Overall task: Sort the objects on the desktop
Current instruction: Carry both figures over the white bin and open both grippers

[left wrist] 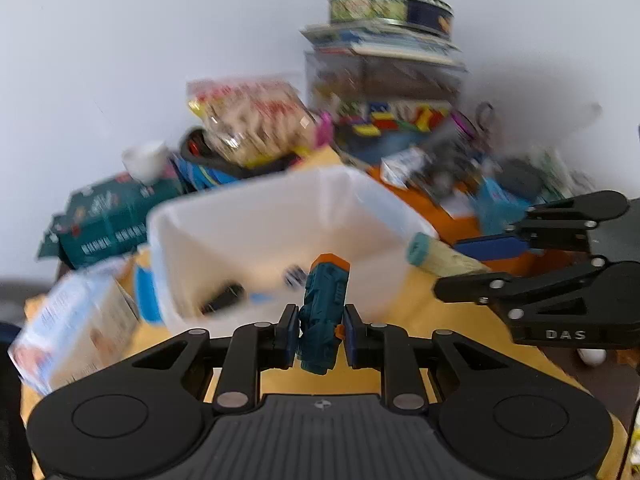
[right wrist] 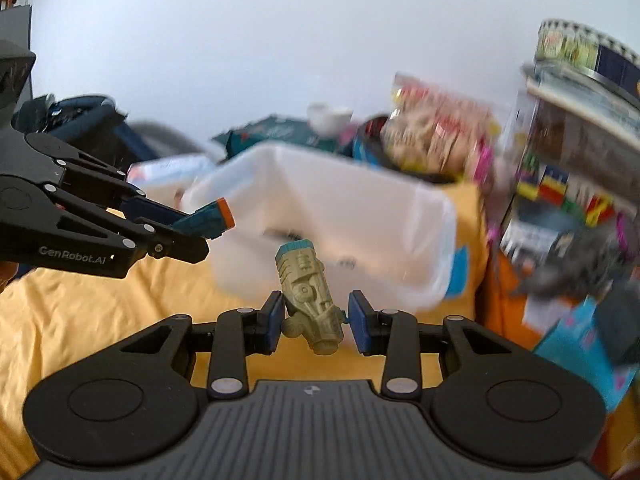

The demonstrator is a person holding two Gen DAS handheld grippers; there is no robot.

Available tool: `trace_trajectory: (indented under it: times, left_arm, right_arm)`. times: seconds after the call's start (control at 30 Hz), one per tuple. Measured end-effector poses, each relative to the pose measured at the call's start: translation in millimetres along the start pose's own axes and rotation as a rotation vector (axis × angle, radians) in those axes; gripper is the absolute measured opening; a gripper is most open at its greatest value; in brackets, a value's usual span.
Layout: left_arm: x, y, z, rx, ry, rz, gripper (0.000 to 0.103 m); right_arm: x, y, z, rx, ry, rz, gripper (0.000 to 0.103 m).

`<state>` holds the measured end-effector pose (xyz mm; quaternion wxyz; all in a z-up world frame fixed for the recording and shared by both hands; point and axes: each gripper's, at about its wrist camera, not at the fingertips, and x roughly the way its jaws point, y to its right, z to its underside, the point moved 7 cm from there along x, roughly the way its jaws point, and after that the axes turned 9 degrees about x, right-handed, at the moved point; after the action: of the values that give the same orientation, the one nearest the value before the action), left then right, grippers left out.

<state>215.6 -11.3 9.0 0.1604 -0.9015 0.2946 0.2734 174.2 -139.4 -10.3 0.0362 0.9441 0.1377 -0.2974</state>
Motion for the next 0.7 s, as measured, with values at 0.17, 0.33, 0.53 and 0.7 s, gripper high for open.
trace_trajectory:
  times: [0.17,0.33,0.53,0.7]
  left_arm:
    - [24,-33,-23,-0.032,0.023,-0.052,0.026]
    - [67,-59,-18,-0.103,-0.023,-0.079,0.026]
    - [100,-71,7,-0.154,-0.093,-0.071,0.027]
    - [86,-70,3,-0.173,-0.055,-0.068,0.054]
  right_arm:
    - [23,11,-33,0.006,0.042,0.027,0.039]
    - [57,27,-45,0.083,0.015,0.036,0.039]
    - [93,38,-35,0.102,-0.043,0.067,0.04]
    - [98,42,-31,0.146,-0.048,0.067,0.041]
